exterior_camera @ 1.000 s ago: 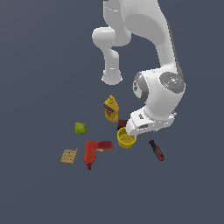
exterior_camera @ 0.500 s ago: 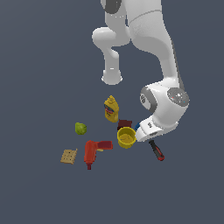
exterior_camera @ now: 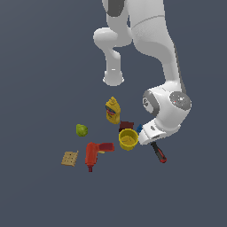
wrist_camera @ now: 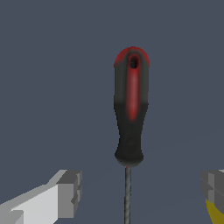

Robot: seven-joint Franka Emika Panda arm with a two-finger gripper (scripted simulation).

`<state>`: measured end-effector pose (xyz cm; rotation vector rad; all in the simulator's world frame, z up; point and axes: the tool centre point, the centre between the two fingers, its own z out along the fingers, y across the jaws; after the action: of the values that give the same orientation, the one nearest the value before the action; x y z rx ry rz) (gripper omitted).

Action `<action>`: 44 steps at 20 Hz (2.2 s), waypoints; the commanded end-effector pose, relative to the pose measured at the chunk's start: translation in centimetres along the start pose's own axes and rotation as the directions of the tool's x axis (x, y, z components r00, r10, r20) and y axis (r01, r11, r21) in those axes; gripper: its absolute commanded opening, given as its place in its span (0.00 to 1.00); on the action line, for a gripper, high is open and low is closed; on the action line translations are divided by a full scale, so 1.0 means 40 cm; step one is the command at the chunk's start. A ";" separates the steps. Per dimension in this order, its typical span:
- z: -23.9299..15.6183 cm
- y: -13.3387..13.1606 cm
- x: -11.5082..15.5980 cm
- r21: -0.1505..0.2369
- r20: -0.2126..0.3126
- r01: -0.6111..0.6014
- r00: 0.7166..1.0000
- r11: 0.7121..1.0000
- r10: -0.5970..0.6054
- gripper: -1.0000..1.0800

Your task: Pick up a designated object from a clutter of objects.

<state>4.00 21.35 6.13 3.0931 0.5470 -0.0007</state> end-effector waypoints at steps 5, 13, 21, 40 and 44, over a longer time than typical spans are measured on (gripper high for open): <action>0.070 -0.001 -0.003 0.000 0.000 0.001 1.000 1.000 -0.001 0.96; 0.117 -0.003 0.000 0.000 0.000 0.002 1.000 1.000 -0.002 0.96; 0.117 -0.003 0.000 0.000 0.000 0.002 1.000 1.000 -0.002 0.00; -0.071 -0.032 -0.018 -0.001 -0.032 0.010 0.999 1.000 -0.010 0.00; -0.154 -0.040 -0.047 -0.001 -0.029 0.010 1.000 1.000 -0.010 0.00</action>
<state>2.13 22.24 10.92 3.0942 0.5631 0.0434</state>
